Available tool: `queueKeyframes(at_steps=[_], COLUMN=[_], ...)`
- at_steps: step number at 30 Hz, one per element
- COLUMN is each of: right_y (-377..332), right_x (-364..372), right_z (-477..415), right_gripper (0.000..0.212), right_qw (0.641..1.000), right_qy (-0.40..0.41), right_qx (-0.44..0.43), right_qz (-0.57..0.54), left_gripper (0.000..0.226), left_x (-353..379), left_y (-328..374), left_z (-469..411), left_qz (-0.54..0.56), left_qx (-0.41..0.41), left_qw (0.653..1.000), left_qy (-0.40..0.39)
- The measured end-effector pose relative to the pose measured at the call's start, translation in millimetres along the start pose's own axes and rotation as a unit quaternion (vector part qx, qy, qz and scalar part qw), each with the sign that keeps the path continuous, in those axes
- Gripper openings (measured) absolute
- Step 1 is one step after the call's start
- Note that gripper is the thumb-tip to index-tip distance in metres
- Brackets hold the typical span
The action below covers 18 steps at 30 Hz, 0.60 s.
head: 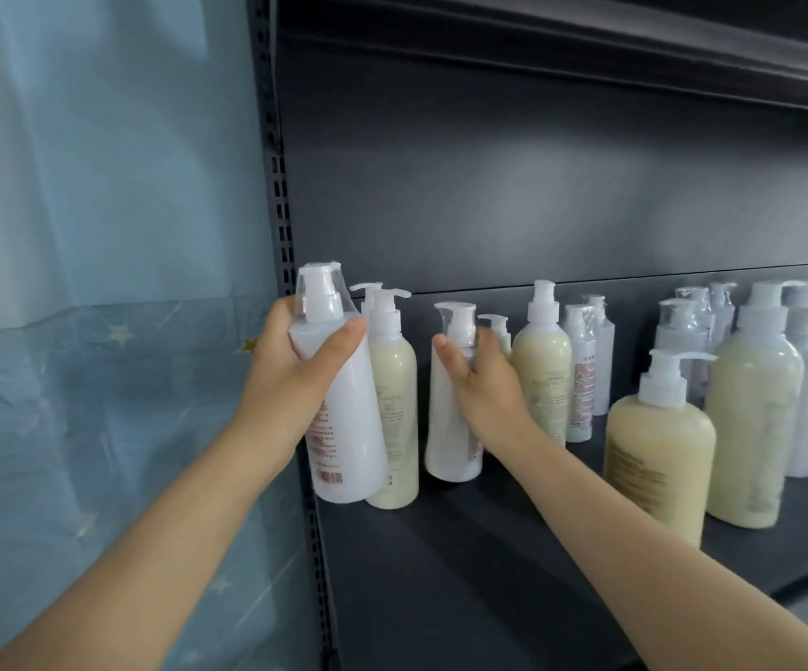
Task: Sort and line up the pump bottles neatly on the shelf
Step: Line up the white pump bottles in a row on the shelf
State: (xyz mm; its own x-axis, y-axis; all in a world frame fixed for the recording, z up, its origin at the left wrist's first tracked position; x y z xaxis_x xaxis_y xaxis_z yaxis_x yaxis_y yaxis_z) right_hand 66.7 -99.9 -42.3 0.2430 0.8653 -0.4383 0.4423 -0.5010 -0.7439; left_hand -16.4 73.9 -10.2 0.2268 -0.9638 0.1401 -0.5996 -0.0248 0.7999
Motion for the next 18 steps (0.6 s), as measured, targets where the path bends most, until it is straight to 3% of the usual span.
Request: queueKeyframes(at_steps=[6, 9, 15, 18], right_y=[-16, -12, 12, 32], right_x=[-58, -88, -167, -210], right_z=[42, 64, 106, 120], right_gripper=[0.04, 0.037, 0.013, 0.038], right_qw=[0.998, 0.996, 0.992, 0.993], right_qy=[0.023, 0.008, -0.023, -0.024], right_qx=[-0.029, -0.033, -0.023, -0.028], right_qz=[-0.052, -0.082, -0.125, -0.109], left_gripper=[0.018, 0.022, 0.027, 0.033], left_x=[26, 48, 108, 149], left_y=[28, 48, 76, 81], left_z=[27, 49, 104, 129], left_qz=[-0.028, -0.027, -0.023, -0.009], left_qx=[0.013, 0.026, 0.019, 0.011], left_qw=[0.999, 0.999, 0.999, 0.999], left_qy=[0.016, 0.013, -0.014, -0.036])
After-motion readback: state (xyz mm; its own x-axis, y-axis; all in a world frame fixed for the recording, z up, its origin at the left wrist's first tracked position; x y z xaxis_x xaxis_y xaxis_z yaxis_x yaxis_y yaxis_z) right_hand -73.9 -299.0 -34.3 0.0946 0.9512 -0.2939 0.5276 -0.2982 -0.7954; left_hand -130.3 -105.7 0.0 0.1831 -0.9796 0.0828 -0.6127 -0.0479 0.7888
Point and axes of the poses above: each hand's wrist, its own z-axis away from the middle knuckle, its own x-axis out of the palm, y = z × x, the point moved 5 cm from there along -z, towards the middle knuckle, and after that the axes turned 9 degrees about z, right-handed, at the moved point
